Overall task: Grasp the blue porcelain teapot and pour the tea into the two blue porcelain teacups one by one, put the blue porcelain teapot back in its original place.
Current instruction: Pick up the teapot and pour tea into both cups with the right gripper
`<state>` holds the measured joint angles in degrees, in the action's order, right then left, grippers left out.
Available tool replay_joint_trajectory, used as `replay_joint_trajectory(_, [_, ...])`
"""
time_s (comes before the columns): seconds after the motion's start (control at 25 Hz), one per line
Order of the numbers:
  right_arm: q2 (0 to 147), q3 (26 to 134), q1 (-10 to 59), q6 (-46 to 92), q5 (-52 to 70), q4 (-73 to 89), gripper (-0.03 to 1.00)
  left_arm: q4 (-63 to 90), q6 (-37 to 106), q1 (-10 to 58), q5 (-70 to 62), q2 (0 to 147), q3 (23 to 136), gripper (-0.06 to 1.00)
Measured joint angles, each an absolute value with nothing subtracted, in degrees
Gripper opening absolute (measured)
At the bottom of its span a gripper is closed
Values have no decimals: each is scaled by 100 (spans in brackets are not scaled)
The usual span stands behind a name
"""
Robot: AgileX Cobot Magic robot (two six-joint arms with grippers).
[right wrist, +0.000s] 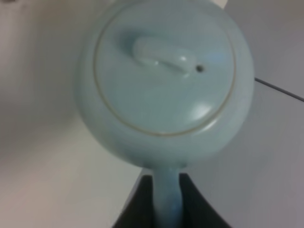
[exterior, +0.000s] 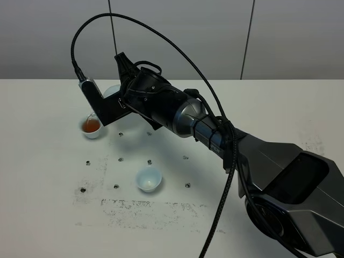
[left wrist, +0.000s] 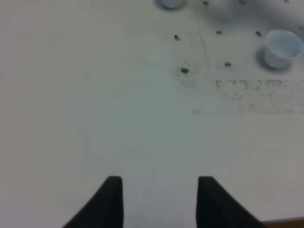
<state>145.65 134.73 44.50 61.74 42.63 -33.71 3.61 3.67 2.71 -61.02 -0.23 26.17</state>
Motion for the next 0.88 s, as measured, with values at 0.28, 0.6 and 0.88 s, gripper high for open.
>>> replay_joint_trajectory(0.28, [14498, 13473, 4392, 6168, 4326, -2780, 6, 361, 367, 271, -6102, -23, 2617, 43])
replay_joint_trajectory(0.6, [14314, 13473, 4066, 6146, 4502, -1037, 6, 361, 367, 271, -6102, -23, 2617, 43])
replay_joint_trajectory(0.88, [13919, 13473, 3909, 5275, 5021, -576, 6, 361, 367, 271, -6102, -23, 2617, 43])
